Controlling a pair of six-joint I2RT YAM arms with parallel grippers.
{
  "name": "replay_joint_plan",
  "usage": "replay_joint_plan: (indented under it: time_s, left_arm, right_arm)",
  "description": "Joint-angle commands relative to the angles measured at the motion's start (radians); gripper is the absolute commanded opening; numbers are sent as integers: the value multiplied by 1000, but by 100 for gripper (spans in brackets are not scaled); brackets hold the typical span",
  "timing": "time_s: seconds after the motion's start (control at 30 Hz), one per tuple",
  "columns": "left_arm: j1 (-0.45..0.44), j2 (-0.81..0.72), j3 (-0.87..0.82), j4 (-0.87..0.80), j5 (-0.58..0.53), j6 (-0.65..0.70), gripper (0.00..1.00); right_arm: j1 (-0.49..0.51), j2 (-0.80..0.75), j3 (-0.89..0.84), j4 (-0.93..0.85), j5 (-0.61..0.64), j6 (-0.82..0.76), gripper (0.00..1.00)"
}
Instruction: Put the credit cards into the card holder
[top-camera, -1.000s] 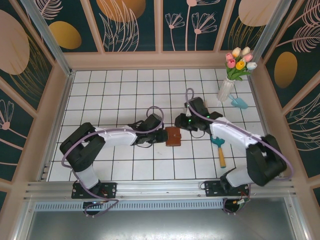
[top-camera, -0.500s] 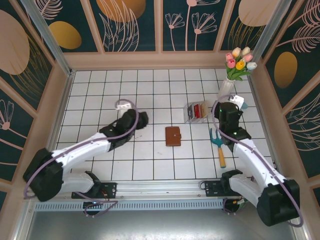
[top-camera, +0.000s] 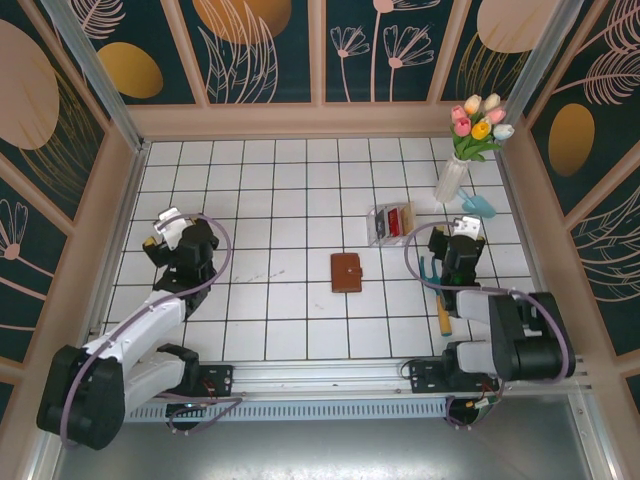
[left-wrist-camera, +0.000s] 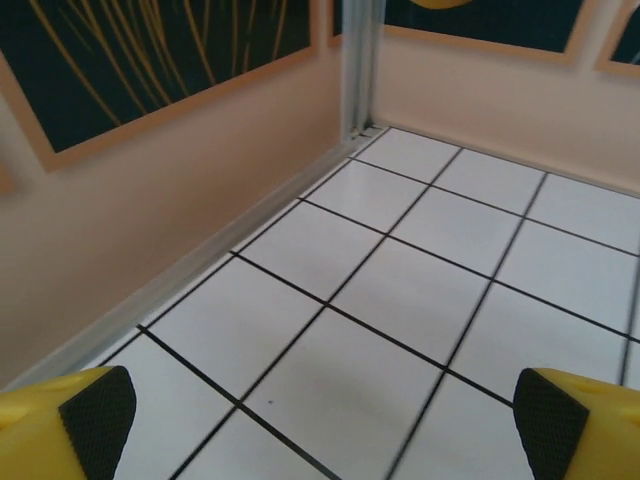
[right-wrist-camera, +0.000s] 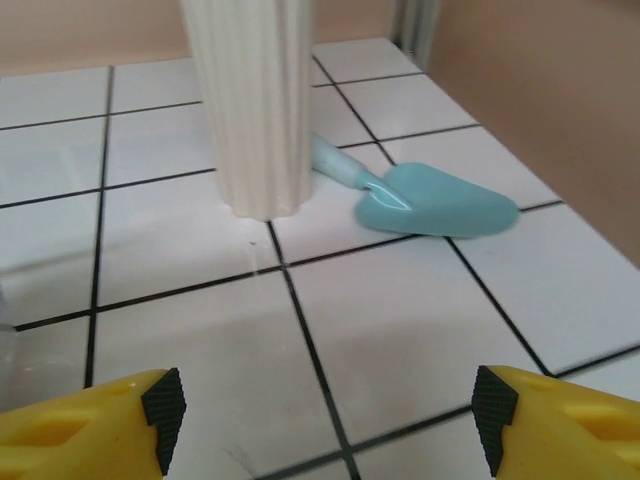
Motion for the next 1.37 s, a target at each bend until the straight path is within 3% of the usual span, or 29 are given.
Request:
replay_joint_plan:
  time_s: [0.0, 0.07, 0.2, 0.37, 0.43, 0.5, 0.53, 0.63, 0.73, 0.8, 0.83, 0.9, 0.97, 1.33]
  left_arm:
    - [48, 31, -89, 313, 33, 154, 99]
    - [70, 74, -146, 481, 90, 200, 99]
    - [82, 208, -179, 674, 165, 248, 98]
    - [98, 315, -174, 847, 267, 315, 99]
    - [114, 370, -165, 912, 320, 341, 99]
    - [139, 443, -150, 968, 336, 329, 99]
    - [153, 427, -126, 877, 368, 305, 99]
    - [215, 408, -176, 937, 449, 250, 98]
    - [219, 424, -189, 965, 499, 259, 99]
    - [221, 501, -214, 1125, 491, 272, 98]
    - [223, 454, -194, 996, 502, 256, 99]
    - [227, 489, -200, 1071, 493, 260, 99]
    - [228, 464, -190, 1001, 502, 252, 99]
    - [228, 465, -200, 1030, 506, 261, 99]
  right_arm:
    - [-39, 40, 49, 175, -151, -17, 77]
    - [-48, 47, 20, 242, -179, 2, 77]
    - [-39, 191, -100, 608, -155, 4, 78]
    - [-21, 194, -30, 474, -42, 30, 88]
    - [-47, 191, -15, 438, -74, 53, 99]
    - [-52, 192, -14, 438, -82, 58, 99]
    - [-52, 192, -14, 436, -82, 58, 99]
    - [-53, 191, -15, 437, -82, 56, 99]
    - [-53, 192, -13, 434, -84, 56, 99]
    - [-52, 193, -14, 436, -83, 55, 99]
    - [-52, 191, -14, 436, -83, 55, 99]
    - [-52, 191, -14, 435, -84, 55, 99]
    - [-52, 192, -14, 436, -85, 55, 99]
    - [-52, 192, -12, 433, -86, 55, 99]
